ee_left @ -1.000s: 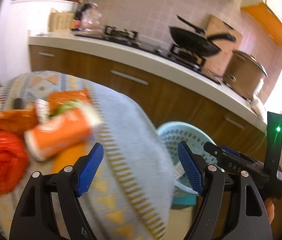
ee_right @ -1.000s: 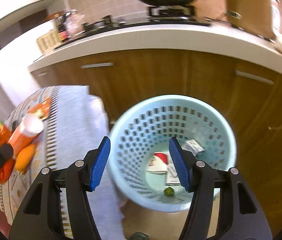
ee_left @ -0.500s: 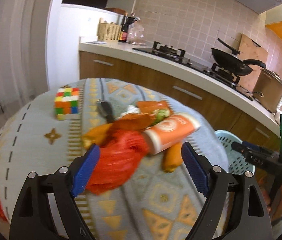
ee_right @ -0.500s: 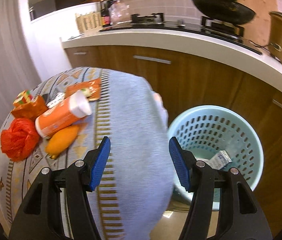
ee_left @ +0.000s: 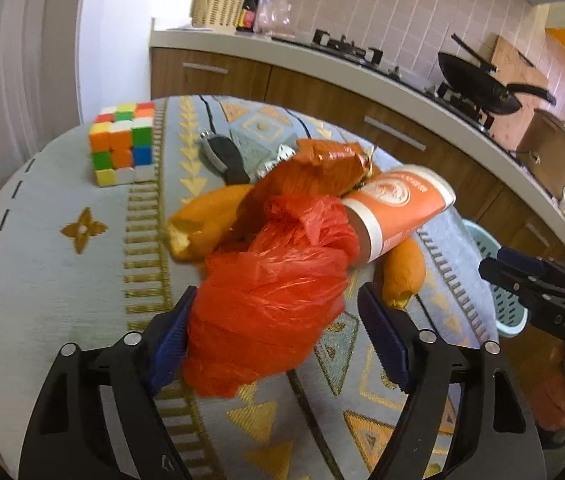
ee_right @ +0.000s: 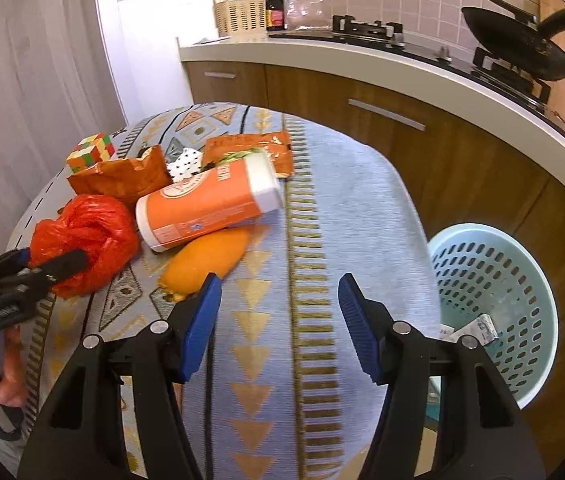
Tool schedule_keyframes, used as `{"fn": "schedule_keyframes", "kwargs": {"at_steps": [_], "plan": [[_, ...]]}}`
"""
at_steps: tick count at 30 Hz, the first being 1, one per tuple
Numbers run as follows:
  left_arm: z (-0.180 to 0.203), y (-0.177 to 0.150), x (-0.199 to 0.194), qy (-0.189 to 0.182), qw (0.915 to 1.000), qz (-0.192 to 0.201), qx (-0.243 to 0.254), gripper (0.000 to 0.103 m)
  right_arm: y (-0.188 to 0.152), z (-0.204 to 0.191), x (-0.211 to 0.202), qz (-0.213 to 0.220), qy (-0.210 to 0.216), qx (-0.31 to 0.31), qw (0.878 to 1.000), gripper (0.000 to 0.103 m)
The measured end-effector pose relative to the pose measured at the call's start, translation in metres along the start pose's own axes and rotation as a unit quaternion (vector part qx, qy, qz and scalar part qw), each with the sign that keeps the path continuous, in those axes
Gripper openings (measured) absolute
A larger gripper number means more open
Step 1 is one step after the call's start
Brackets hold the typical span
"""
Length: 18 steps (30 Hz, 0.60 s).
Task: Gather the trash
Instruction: 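Grasp the red plastic bag with the left tool while the right tool grasps the orange cup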
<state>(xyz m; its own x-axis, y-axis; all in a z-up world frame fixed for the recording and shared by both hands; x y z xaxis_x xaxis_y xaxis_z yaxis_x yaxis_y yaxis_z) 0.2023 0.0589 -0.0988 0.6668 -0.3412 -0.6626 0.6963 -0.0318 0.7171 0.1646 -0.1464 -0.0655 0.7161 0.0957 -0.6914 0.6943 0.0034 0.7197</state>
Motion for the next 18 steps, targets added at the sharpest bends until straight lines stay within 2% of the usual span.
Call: {"fn": "schedule_keyframes", "kwargs": {"at_steps": [1,2,4,5,6,11,15,18], "plan": [[0.001,-0.002,0.004,0.006,0.9999,-0.007,0.005,0.065,0.001,-0.003,0.002,-0.002,0.002,0.000,1.000,0.057],[0.001,-0.003,0.009,0.007,0.9999,-0.014,0.008,0.052,0.002,-0.006,0.003,-0.003,0.004,0.001,1.000,0.057],[0.000,-0.007,0.014,0.007,0.9997,-0.021,0.005,0.046,0.004,-0.010,0.006,-0.004,0.010,0.000,1.000,0.057],[0.000,-0.010,0.014,0.004,0.9998,-0.020,0.003,0.039,0.007,-0.013,0.008,-0.003,0.012,0.000,1.000,0.057],[0.000,-0.012,0.014,0.001,0.9998,-0.018,0.002,0.036,0.010,-0.014,0.011,-0.003,0.015,0.003,1.000,0.057],[-0.004,-0.017,0.009,-0.005,0.9997,-0.002,-0.022,0.033,0.022,-0.012,0.033,-0.016,0.046,0.050,0.998,0.065],[0.005,-0.018,0.002,0.010,0.9998,0.019,0.006,0.033,0.029,-0.014,0.056,-0.046,0.086,0.100,0.990,0.072],[0.008,-0.016,-0.003,0.026,0.9989,0.033,0.018,0.033,0.034,-0.019,0.066,-0.056,0.103,0.122,0.986,0.073]]}}
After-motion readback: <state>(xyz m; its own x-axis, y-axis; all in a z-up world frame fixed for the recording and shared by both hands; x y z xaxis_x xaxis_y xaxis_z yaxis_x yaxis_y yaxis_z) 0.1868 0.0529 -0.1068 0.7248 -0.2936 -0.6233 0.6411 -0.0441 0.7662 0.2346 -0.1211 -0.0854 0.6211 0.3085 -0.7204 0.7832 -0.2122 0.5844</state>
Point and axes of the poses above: each gripper's, at about its wrist camera, not at the fingertips, and x roughly the way its jaws point, z to its right, y to its top, the point moved 7 cm from there along x, roughly the way its jaws point, and after that the axes turned 3 degrees about z, right-handed, at the moved point
